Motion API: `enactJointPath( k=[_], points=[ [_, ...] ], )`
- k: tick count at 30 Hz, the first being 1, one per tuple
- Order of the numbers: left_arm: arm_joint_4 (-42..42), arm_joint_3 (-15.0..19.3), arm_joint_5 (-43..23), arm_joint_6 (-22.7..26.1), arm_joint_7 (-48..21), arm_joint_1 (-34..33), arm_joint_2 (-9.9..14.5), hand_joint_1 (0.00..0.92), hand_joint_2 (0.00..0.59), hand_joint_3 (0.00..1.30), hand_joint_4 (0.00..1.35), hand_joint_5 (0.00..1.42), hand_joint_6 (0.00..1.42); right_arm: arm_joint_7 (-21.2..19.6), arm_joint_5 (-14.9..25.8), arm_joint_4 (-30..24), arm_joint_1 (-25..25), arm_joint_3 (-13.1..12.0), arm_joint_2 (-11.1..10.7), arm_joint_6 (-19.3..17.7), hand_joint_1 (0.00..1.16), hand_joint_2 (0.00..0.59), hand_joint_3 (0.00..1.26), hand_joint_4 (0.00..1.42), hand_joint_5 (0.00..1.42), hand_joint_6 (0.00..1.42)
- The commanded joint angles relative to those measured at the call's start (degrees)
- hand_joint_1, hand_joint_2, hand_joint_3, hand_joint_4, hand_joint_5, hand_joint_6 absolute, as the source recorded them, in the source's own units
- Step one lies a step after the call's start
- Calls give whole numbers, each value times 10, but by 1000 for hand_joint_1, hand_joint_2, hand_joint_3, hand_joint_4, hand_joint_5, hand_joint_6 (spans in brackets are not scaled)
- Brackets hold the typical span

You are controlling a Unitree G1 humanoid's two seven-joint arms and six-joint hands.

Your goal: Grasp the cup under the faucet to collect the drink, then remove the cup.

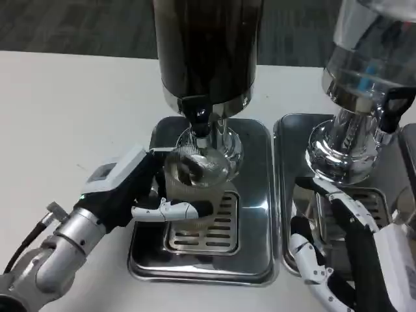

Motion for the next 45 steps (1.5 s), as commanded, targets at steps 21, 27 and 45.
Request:
enactJointPath(
  k=[21, 27, 45],
  points=[
    [-20, -14, 8, -11, -18, 8, 36, 167, 52, 468, 328, 491, 826, 2, 10, 6, -24, 9, 1, 4, 341, 422, 295, 220, 208, 141],
    [-32, -16, 9, -16, -15, 10, 42, 142, 37, 433, 213, 338, 626, 4, 11, 3, -20, 9, -1, 4, 341, 422, 295, 220, 209, 153],
    [-61, -39, 32, 36, -46, 10, 50, 94, 29, 318, 0, 0, 194, 14, 17, -7, -13, 5, -1, 6, 341, 422, 295, 220, 223, 161]
  ],
)
